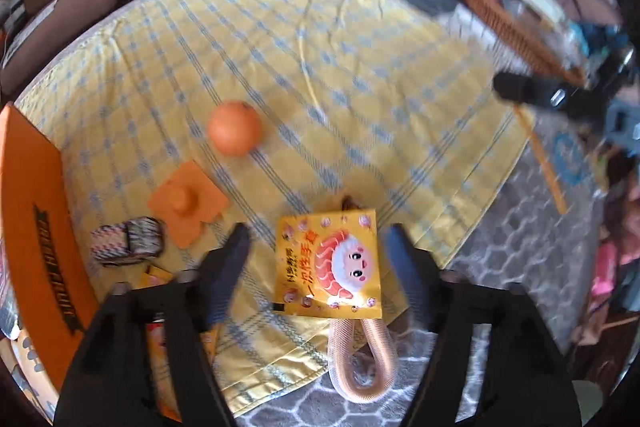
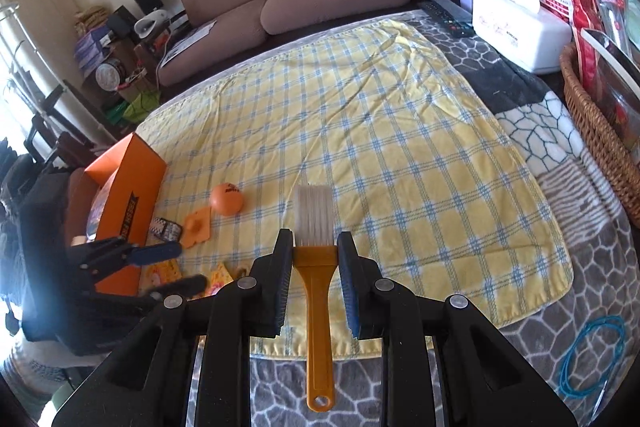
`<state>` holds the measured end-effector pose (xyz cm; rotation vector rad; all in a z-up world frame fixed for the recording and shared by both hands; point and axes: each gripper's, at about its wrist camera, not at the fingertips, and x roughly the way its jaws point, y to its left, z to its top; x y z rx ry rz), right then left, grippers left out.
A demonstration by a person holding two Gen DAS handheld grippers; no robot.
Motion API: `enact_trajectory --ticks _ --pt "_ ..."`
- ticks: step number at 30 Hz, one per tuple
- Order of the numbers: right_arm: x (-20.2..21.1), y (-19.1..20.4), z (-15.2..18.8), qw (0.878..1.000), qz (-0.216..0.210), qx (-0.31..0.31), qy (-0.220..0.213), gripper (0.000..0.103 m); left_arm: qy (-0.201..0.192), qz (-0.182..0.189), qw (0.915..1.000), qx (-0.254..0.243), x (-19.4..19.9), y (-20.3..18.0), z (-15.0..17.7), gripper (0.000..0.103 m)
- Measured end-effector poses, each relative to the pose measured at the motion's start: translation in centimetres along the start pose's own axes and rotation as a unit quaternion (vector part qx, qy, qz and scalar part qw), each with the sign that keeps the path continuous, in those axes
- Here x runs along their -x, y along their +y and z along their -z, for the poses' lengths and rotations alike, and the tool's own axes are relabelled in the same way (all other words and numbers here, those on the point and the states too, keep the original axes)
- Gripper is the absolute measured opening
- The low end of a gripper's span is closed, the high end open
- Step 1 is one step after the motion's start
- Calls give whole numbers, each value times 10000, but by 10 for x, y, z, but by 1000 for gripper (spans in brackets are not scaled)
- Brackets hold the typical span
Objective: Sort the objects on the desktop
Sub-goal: 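Grasp the yellow sushi snack packet with the left tool, then carry the sushi packet over the box with the left tool while the right tool moves to the snack stick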
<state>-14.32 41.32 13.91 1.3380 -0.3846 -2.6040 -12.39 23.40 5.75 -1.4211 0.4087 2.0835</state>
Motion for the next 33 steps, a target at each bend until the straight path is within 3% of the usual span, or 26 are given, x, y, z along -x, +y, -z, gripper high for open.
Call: enact_trajectory --ticks 3,6,7,9,10,16,19,22,27,28,29,33 --pt "-3 2 7 9999 -106 -1 42 22 88 -382 9992 -71 -16 -3 5 73" --pt "-7 7 12 9997 -231 20 81 22 110 -372 9992 49 -24 3 7 72" --pt "-7 9 13 9996 -256 30 90 22 132 -288 9995 24 -26 4 7 63" --pt "-11 12 15 9995 -285 58 120 22 82 -103 9999 87 -25 7 8 54" --pt "-13 14 15 9995 -274 70 136 22 47 47 9998 193 -22 11 8 40" --pt "-34 9 13 9994 67 91 323 23 -251 926 9906 977 5 45 9 39" --pt "-49 6 15 9984 231 39 514 26 -378 1183 9853 1171 24 58 9 39" --pt "-48 10 17 9989 160 -56 429 27 -589 1331 9815 1242 52 75 7 39" --pt "-43 53 12 9987 -274 304 286 31 -954 1283 9793 1240 107 106 5 39" --pt "-47 66 13 9974 -436 448 353 41 -1016 1242 9792 1243 118 113 7 39" --pt "-55 87 15 9942 -628 722 489 49 -1039 1220 9792 1246 123 118 9 39" --pt "-87 153 34 9793 -718 1703 821 51 -1140 1122 9786 1291 144 140 19 39"
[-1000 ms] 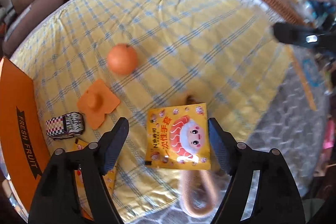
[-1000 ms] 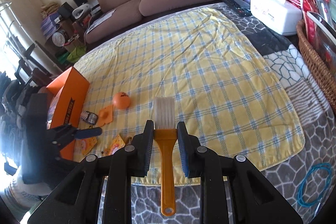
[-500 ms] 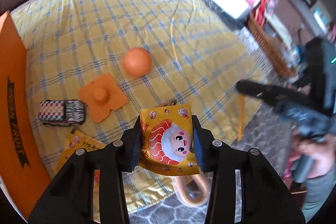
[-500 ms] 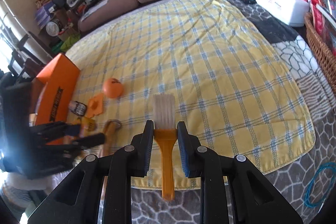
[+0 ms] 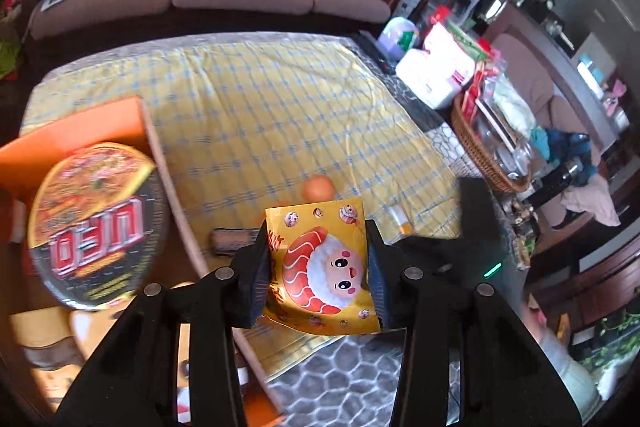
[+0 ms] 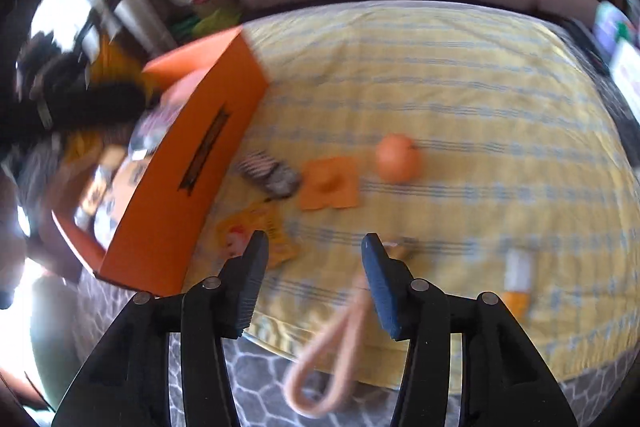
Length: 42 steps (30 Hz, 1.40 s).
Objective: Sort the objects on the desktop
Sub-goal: 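Carry the sushi packet over the box with the left tool while the right tool moves to the snack stick, then grasp the yellow snack stick with the right tool while the left tool releases the sushi packet into the box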
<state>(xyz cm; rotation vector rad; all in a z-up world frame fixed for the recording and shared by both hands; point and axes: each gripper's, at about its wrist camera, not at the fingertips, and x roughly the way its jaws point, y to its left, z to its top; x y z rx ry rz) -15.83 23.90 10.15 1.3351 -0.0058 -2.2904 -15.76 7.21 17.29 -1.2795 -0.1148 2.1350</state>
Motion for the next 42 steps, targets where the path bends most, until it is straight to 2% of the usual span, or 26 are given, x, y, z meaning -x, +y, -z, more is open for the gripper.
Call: enact_trajectory --ticks 3,5,9,12,14,17,19,21,24,25,28,35,39,42 --pt "-33 34 0 9984 -121 481 269 56 -33 -21 10000 78 13 17 3 39" --pt "-51 48 -1 9961 30 787 401 60 -37 -31 9999 130 20 29 6 39" --pt "-73 59 -2 9908 194 1212 577 63 -85 -25 9996 281 36 54 13 39" --pt "-78 63 -1 9870 165 1448 683 70 -129 -65 9992 378 47 71 19 39" --pt "-82 68 2 9813 377 1736 742 71 -115 -83 9990 420 50 80 23 39" --pt "-83 68 2 9810 273 1737 814 76 32 -179 9992 348 52 89 33 39" --pt "-84 65 2 9805 380 1753 800 76 224 -311 9990 236 52 96 42 39" --pt "-85 60 0 9827 278 1635 819 76 345 -451 9982 200 53 103 51 39" --pt "-81 58 -1 9829 285 1652 760 49 347 -545 9973 336 60 118 60 39" --pt "-78 56 -2 9836 298 1618 745 34 325 -566 9971 390 63 124 61 39" --pt "-72 53 -3 9862 264 1460 730 15 302 -641 9965 454 72 136 66 39" --pt "-49 50 2 9896 334 1283 562 13 296 -767 9952 524 87 154 79 39" --pt "-27 60 -1 9900 333 1298 443 13 284 -810 9945 601 94 165 84 39" --pt "-10 75 -10 9904 178 1328 340 13 287 -869 9934 687 98 177 90 39"
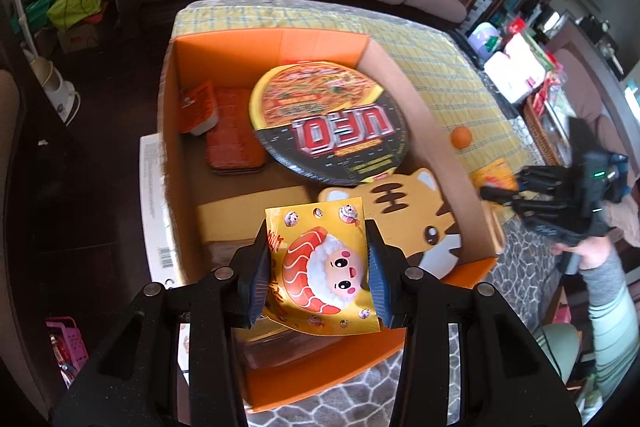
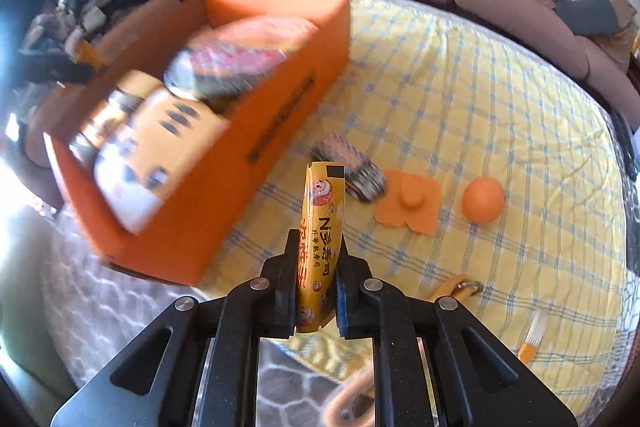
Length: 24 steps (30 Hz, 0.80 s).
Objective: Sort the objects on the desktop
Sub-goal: 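Grasp the yellow snack stick with the right tool while the left tool releases the sushi packet into the box, then lower the snack stick into the box and open the right tool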
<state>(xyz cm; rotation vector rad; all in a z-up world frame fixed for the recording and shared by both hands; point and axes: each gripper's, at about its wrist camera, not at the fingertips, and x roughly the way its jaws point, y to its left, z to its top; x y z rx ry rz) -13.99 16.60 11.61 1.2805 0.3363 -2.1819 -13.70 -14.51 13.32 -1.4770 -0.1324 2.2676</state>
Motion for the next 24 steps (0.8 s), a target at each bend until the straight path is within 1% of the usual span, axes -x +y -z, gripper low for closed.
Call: enact_trajectory --ticks 3,5,7,9,10,11,12,13,16,20,22,24 --pt "17 16 -20 9996 -209 16 -211 13 133 -132 9998 -50 -5 6 8 40" --pt "26 33 -36 9983 -449 71 -364 13 244 -288 9992 -160 -11 7 16 40" --pt "26 57 -55 9964 -691 221 -440 14 312 -388 9985 -205 -17 9 22 40" --pt "17 79 -70 9949 -822 394 -425 14 338 -516 9977 -285 -22 6 26 46" --pt "10 91 -76 9945 -837 482 -399 14 298 -533 9976 -315 -21 5 28 52" --pt "1 105 -85 9939 -895 535 -348 14 269 -508 9979 -283 -19 4 28 57" --pt "-4 112 -89 9934 -950 548 -337 14 203 -384 9989 -192 -14 6 29 58" --pt "-12 120 -94 9930 -991 561 -327 14 158 -342 9992 -136 -10 6 28 59" --pt "-27 137 -106 9920 -1102 538 -292 14 -109 -210 9997 55 11 15 27 74" --pt "-33 150 -115 9910 -1194 514 -323 15 -398 25 9983 426 35 36 25 74" --pt "-35 154 -119 9893 -1348 464 -327 16 -574 91 9963 632 46 48 24 75" --pt "-39 161 -121 9870 -1512 445 -304 18 -661 123 9947 776 52 58 23 75"
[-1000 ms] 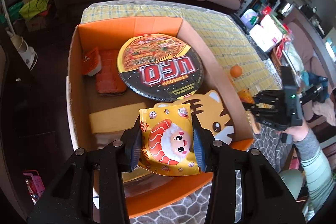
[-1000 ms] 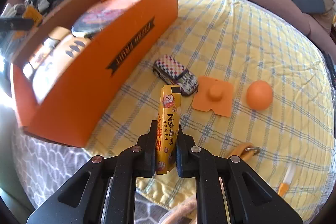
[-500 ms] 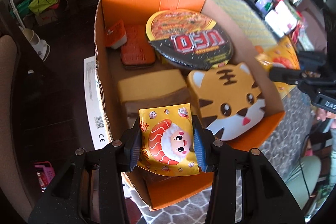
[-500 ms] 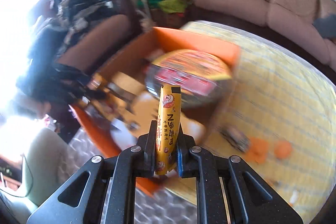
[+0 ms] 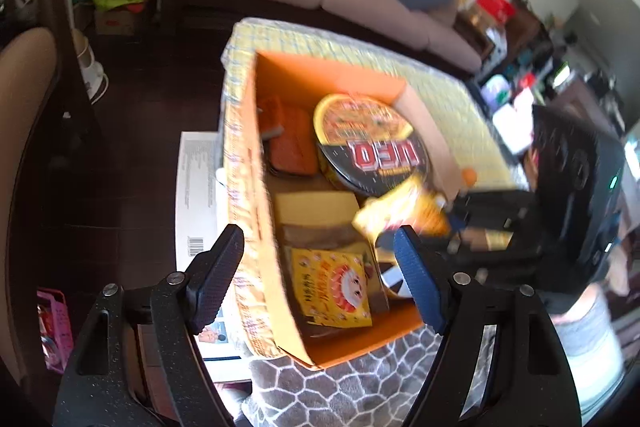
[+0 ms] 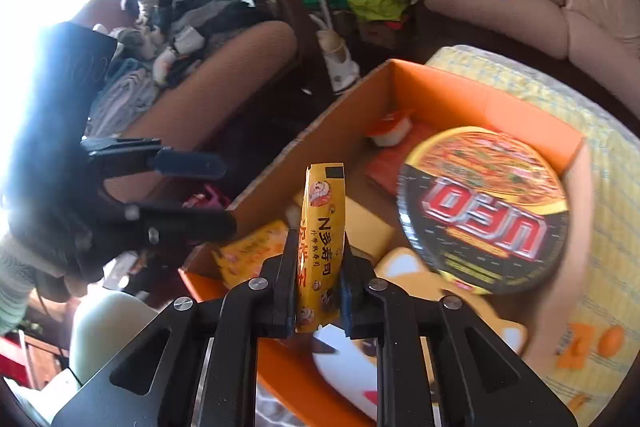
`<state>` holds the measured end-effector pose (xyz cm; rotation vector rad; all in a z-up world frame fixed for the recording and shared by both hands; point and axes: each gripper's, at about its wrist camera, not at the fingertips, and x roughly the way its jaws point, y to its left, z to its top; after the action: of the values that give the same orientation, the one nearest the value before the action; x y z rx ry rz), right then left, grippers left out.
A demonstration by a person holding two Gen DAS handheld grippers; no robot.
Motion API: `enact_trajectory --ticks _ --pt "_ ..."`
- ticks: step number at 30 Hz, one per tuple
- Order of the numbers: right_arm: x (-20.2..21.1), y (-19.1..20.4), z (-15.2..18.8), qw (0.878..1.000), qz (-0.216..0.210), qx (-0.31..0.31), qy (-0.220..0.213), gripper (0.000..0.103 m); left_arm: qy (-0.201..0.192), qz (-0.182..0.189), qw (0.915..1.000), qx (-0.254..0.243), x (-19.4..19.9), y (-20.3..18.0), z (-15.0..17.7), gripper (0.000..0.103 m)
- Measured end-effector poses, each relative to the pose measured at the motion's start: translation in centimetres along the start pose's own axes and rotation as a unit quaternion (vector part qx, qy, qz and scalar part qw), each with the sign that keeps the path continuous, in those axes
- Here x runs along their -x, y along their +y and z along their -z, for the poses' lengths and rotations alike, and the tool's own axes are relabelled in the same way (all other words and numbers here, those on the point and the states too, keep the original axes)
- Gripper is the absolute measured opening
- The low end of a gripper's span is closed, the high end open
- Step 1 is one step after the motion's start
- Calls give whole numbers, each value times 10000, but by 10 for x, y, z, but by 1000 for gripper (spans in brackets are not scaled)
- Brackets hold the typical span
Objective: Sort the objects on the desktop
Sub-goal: 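Lower the snack stick into the box and open the right tool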
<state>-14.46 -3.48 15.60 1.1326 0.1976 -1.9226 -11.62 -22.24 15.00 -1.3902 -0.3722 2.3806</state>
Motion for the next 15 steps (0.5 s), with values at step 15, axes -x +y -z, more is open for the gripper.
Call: enact_trajectory --ticks 15 --pt "-13 15 5 9985 427 221 243 43 117 -67 9997 -197 -2 -18 7 75"
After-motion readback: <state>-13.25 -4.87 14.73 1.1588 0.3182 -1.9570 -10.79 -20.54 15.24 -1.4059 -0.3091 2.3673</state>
